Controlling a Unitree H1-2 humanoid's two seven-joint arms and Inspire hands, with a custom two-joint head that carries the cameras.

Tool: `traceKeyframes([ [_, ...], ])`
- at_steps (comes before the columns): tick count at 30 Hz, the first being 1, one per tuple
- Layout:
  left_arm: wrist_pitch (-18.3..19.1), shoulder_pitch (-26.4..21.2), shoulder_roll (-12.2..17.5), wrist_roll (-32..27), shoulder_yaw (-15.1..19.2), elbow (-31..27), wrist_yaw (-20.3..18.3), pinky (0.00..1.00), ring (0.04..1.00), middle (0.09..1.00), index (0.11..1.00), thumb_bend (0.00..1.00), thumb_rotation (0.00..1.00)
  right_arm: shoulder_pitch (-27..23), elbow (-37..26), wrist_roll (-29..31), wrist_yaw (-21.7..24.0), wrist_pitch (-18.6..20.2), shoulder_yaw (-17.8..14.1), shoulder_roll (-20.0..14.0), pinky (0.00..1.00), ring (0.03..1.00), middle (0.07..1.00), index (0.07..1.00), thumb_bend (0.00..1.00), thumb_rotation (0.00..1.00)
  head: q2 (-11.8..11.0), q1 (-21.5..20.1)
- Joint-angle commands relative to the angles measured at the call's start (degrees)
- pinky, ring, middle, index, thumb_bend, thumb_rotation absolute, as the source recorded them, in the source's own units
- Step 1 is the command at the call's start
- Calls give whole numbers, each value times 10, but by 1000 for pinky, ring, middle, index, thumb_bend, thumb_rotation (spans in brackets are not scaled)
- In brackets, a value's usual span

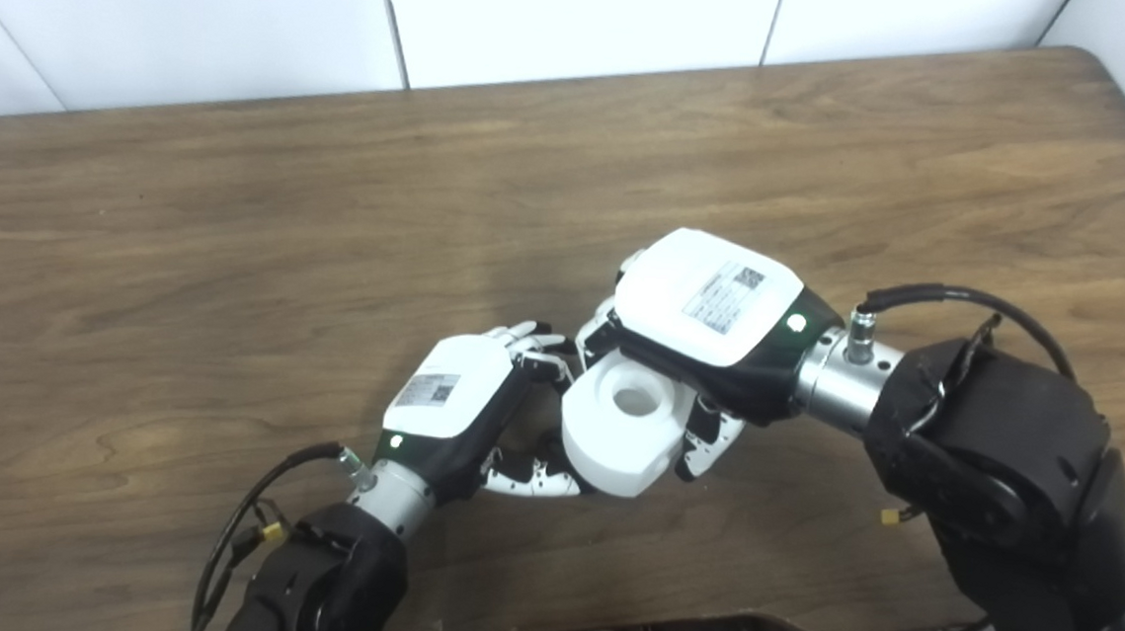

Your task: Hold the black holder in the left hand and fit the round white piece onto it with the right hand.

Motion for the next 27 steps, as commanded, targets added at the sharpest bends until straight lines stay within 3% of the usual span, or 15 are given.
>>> traceKeyframes([
  [1, 2, 2, 0, -6, -6, -6, -17, 885, 924, 845, 491, 508, 57, -6, -4, -3, -21, -17, -9, 4, 790, 648, 476, 494, 531, 1, 0, 0],
  [17, 6, 1, 2, -9, -8, -6, -22, 896, 926, 845, 491, 508, 58, 27, 10, -21, -64, -61, -21, 22, 792, 638, 479, 491, 531, 3, -2, 2],
  [27, 10, 1, 1, -7, -10, -6, -26, 899, 926, 846, 491, 508, 58, 34, 19, -23, -73, -61, -29, 31, 796, 641, 476, 493, 532, 1, -2, 3],
])
